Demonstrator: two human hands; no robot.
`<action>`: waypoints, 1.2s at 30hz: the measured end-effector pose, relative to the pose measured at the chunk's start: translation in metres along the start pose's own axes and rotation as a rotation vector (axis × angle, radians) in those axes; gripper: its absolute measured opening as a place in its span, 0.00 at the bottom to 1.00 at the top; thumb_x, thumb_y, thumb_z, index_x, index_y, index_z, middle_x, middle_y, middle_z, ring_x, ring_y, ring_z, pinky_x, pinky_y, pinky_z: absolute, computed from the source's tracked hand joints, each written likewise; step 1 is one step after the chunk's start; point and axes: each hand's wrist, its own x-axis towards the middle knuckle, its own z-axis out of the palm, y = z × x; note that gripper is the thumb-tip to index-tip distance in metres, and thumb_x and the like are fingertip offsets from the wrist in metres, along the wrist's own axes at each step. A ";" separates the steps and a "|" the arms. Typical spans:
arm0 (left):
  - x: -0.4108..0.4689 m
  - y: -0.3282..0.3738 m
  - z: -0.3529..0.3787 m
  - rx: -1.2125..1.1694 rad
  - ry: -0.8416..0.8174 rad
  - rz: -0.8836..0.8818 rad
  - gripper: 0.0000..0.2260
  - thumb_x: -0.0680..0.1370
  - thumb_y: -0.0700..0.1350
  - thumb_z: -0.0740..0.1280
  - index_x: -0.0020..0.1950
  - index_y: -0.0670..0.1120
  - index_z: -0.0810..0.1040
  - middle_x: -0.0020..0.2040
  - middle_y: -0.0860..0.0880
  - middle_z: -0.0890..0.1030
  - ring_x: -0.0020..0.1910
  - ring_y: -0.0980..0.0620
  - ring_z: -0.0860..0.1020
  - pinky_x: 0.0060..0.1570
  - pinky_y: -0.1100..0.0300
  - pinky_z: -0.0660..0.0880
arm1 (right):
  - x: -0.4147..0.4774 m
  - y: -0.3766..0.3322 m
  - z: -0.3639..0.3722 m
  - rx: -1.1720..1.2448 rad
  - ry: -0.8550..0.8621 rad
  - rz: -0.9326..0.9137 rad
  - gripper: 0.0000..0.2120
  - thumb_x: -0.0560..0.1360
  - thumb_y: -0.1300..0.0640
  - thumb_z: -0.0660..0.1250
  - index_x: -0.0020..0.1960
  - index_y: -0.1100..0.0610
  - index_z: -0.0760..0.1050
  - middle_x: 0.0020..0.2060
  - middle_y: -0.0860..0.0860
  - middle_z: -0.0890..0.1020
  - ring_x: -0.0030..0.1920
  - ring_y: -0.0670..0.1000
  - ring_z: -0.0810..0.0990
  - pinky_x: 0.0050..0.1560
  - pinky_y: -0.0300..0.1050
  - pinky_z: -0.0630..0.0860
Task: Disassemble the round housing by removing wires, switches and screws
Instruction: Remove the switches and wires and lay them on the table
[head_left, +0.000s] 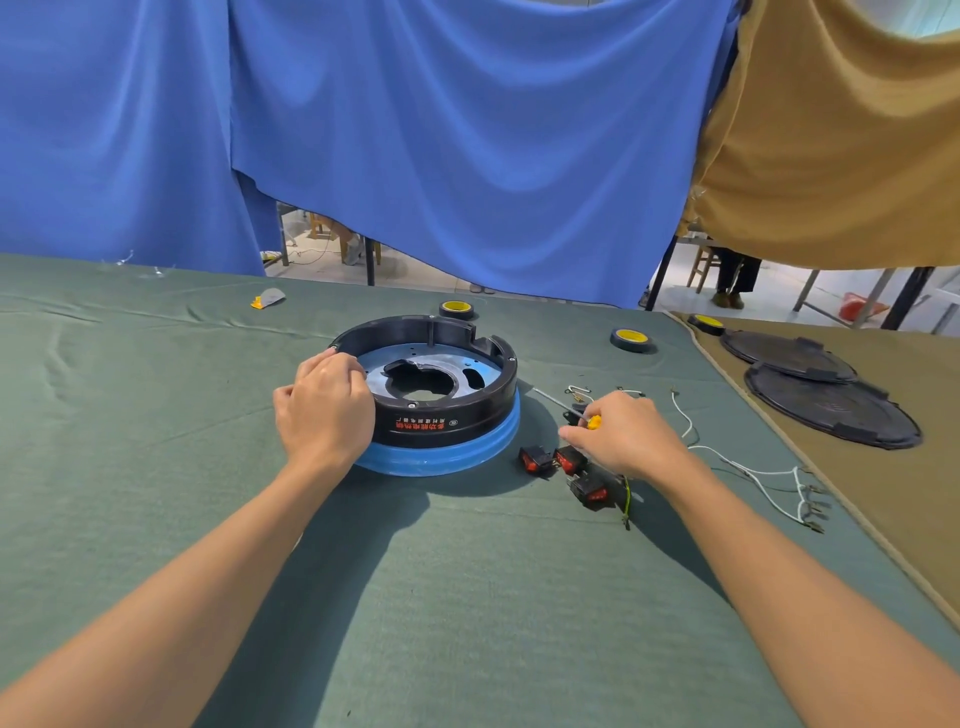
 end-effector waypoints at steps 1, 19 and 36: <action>0.000 0.000 0.000 -0.001 0.002 0.001 0.13 0.80 0.40 0.56 0.48 0.48 0.81 0.59 0.51 0.80 0.70 0.55 0.68 0.61 0.53 0.58 | 0.001 0.002 -0.003 0.004 -0.016 -0.035 0.12 0.73 0.43 0.70 0.43 0.52 0.80 0.43 0.53 0.81 0.49 0.54 0.75 0.44 0.48 0.74; -0.001 -0.001 0.000 -0.013 0.003 0.007 0.12 0.79 0.41 0.56 0.45 0.49 0.79 0.58 0.51 0.81 0.69 0.54 0.68 0.61 0.52 0.58 | -0.035 0.011 -0.004 -0.067 -0.108 -0.147 0.15 0.64 0.37 0.75 0.42 0.46 0.79 0.36 0.45 0.79 0.41 0.47 0.78 0.41 0.46 0.77; 0.000 -0.008 -0.005 0.026 -0.031 0.058 0.14 0.79 0.42 0.56 0.49 0.48 0.82 0.61 0.50 0.80 0.69 0.54 0.68 0.61 0.53 0.58 | -0.044 -0.014 0.015 0.099 0.134 -0.043 0.28 0.67 0.26 0.61 0.41 0.52 0.68 0.39 0.50 0.78 0.44 0.54 0.77 0.38 0.49 0.73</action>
